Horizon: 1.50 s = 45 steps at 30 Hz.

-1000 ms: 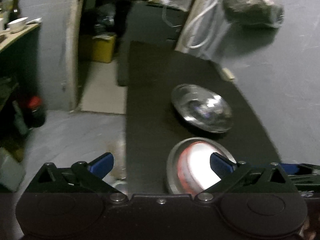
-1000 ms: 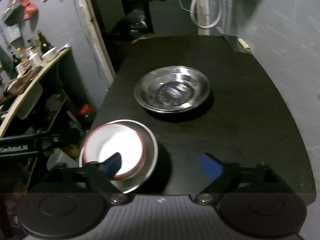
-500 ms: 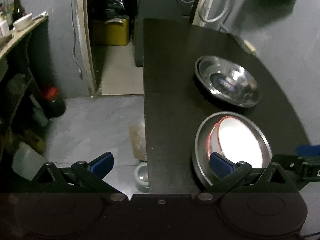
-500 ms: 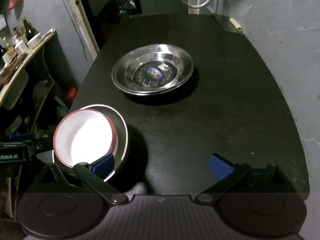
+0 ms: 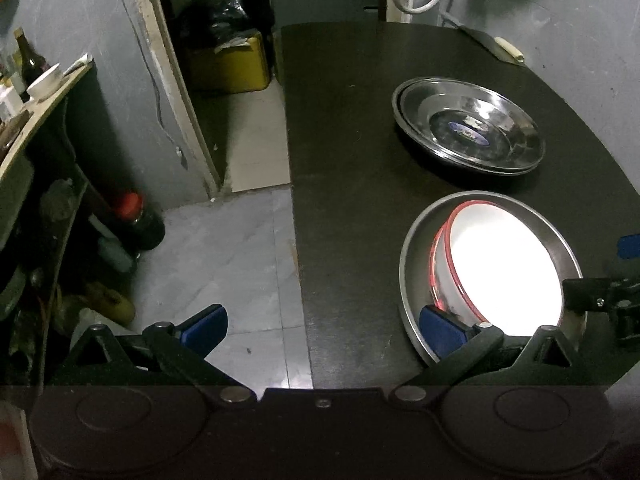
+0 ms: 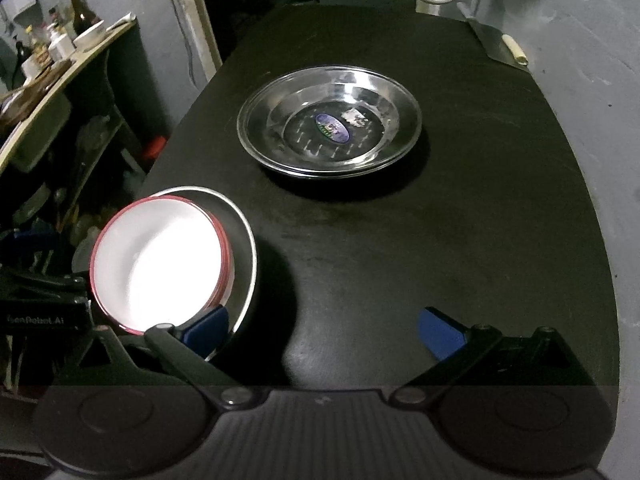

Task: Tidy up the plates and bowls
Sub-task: 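Open both grippers to release the small white bowl, then close both grippers on the rim of the steel bowl holding the nested bowls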

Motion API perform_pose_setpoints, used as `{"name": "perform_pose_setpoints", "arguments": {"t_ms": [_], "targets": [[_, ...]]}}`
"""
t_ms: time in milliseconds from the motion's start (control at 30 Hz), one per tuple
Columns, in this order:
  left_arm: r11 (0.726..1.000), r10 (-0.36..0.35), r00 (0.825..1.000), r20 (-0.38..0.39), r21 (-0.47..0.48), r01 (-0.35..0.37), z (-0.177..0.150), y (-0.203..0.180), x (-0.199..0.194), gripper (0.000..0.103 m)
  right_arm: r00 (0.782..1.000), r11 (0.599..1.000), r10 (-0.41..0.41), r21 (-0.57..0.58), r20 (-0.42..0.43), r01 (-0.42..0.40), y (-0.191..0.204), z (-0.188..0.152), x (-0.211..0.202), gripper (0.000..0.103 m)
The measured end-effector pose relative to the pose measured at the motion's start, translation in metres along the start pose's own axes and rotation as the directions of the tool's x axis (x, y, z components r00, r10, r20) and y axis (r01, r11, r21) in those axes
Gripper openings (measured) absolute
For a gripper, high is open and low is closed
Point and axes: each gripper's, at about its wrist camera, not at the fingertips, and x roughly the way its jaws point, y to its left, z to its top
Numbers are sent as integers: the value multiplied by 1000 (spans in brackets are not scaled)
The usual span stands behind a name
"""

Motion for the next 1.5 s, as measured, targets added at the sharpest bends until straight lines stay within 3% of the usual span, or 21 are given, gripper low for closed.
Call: {"name": "perform_pose_setpoints", "arguments": {"t_ms": [233, 433, 600, 900, 1033, 1200, 1367, 1500], "targets": [[999, -28, 1000, 11, 26, 27, 6, -14, 1, 95, 1000, 1000, -17, 11, -11, 18, -14, 2, 3, 103], [996, -94, 996, 10, 13, 94, 10, -19, 3, 80, 1000, 1000, -3, 14, -5, 3, -21, 1, 1, 98], [974, -215, 977, -13, -71, 214, 14, -13, 6, 48, 999, 999, 46, -18, 6, -46, -20, 0, -4, 81], [961, -276, 961, -25, -34, 275, 18, -23, 4, 17, 990, 990, 140, 13, -3, -140, -24, 0, -5, 63], [958, -286, 957, -38, -24, 285, 20, -25, 5, 11, 987, 987, 159, 0, -12, -159, -21, 1, -6, 53], [958, -285, 957, -62, -43, 283, 24, -25, 7, 10, 975, 976, 212, 60, -63, -208, -21, 9, -3, 31], [955, -291, 953, -87, -75, 285, 26, -23, 11, 10, 959, 956, 260, 171, -110, -239, -31, 14, 7, 29], [955, -291, 952, -99, -91, 283, 27, -24, 14, 10, 953, 948, 279, 194, -116, -254, -34, 14, 13, 29]]}}
